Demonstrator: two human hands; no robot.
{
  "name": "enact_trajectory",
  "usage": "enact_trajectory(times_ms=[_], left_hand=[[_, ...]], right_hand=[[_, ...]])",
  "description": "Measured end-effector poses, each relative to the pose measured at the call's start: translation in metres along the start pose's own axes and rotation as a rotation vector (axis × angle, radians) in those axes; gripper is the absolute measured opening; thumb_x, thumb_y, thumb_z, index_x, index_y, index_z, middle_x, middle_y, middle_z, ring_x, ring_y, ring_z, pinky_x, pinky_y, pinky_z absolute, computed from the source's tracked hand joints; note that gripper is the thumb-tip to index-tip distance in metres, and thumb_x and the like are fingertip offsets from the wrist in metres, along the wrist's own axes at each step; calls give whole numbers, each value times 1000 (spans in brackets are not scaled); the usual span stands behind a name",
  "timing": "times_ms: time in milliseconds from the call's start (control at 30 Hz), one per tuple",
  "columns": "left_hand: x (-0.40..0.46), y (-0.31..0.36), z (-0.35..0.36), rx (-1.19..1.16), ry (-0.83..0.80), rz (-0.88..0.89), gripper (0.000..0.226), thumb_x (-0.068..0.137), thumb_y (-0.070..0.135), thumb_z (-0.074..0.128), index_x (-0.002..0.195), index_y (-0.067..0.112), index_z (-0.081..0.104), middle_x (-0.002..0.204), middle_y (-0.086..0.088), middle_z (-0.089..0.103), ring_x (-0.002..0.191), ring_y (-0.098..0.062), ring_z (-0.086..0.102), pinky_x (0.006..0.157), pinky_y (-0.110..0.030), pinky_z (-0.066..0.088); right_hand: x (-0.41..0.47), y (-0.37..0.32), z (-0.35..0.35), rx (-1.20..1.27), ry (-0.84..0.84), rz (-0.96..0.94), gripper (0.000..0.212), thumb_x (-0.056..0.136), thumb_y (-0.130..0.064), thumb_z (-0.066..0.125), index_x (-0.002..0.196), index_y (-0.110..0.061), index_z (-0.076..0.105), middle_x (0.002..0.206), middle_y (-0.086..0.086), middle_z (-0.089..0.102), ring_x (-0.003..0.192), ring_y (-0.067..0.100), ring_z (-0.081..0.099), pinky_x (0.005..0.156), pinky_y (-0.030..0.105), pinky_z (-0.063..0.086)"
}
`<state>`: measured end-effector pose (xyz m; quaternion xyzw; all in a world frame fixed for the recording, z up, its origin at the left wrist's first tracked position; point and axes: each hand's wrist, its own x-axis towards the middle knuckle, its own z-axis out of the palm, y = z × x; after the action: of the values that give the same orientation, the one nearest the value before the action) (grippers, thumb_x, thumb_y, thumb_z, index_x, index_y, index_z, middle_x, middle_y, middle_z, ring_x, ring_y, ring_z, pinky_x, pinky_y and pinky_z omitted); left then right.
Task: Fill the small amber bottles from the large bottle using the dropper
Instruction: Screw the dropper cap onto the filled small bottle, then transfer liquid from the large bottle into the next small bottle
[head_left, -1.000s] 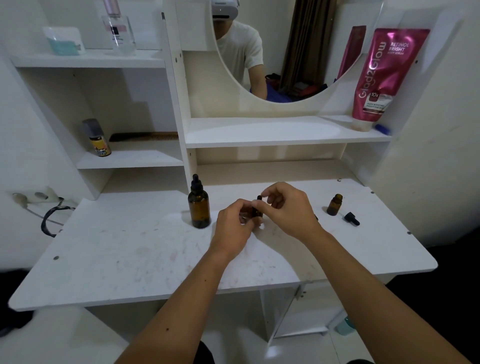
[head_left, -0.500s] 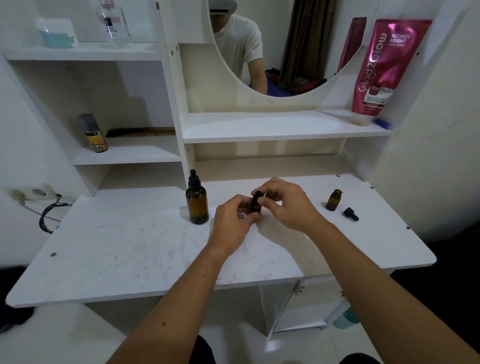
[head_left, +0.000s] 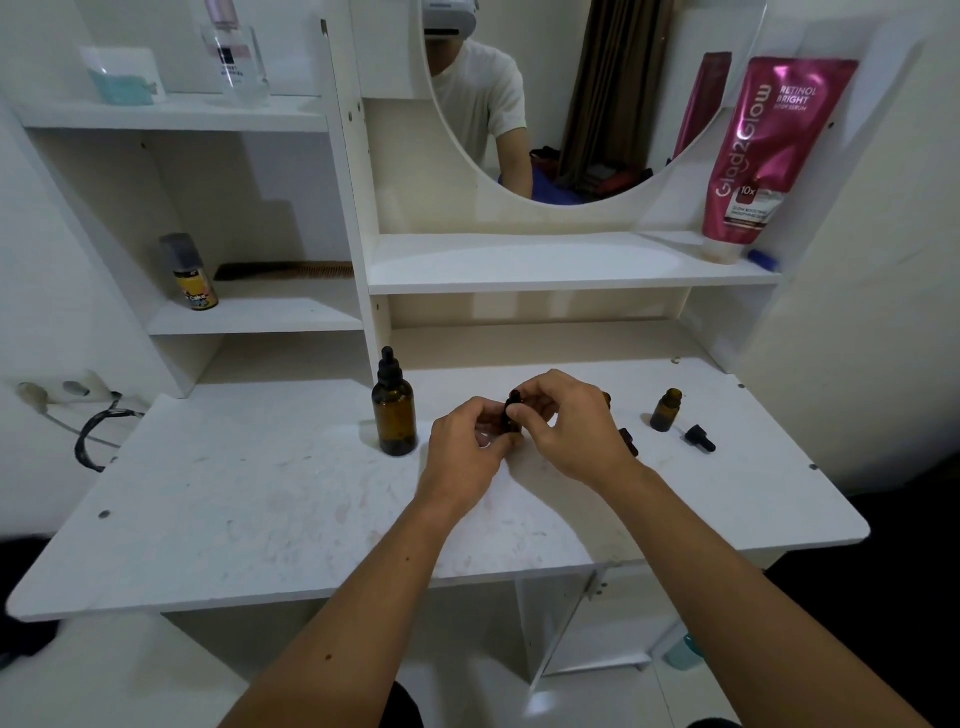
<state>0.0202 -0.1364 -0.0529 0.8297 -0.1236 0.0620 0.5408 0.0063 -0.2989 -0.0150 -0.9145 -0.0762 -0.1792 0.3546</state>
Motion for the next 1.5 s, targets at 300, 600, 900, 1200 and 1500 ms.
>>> enact_trajectory(times_ms=[300,600,900,1200,1500], left_hand=[[-10,1,-5,-74,31,-34,55,86,22,86,136,17,64,119,5,71,103,-10,68,90,-24,60],[-57,-1,-64,-176,111,-97,32,83,30,86,111,23,73,100,10,75,90,-7,72,77,-20,62],[-52,-25,-115,-105,312,-177,58,74,38,93,119,25,59,114,5,67,100,-17,67,86,-26,59],[-29,-30,-107,-160,192,-139,61,76,30,93,127,27,60,119,14,69,108,-7,67,90,-11,51],[-23,-38,-107,-114,199,-103,55,79,18,91,128,16,64,112,7,71,102,-3,68,83,-6,52]], right_hand=[[-7,-11,-8,24,49,23,32,89,-31,82,118,-20,76,99,-4,69,81,5,65,80,18,53],[3,-51,-11,85,124,-77,33,88,-35,83,116,-21,76,99,-6,70,85,9,64,79,16,51],[30,-111,31,235,-12,-116,30,96,-31,75,123,-19,74,109,-7,72,96,7,68,90,21,57],[48,-123,43,261,-71,-61,16,97,-20,74,111,-16,79,105,-3,76,96,11,71,82,6,52],[52,-123,47,326,-40,22,4,94,-14,77,93,-18,79,92,-6,76,83,6,68,79,11,53]])
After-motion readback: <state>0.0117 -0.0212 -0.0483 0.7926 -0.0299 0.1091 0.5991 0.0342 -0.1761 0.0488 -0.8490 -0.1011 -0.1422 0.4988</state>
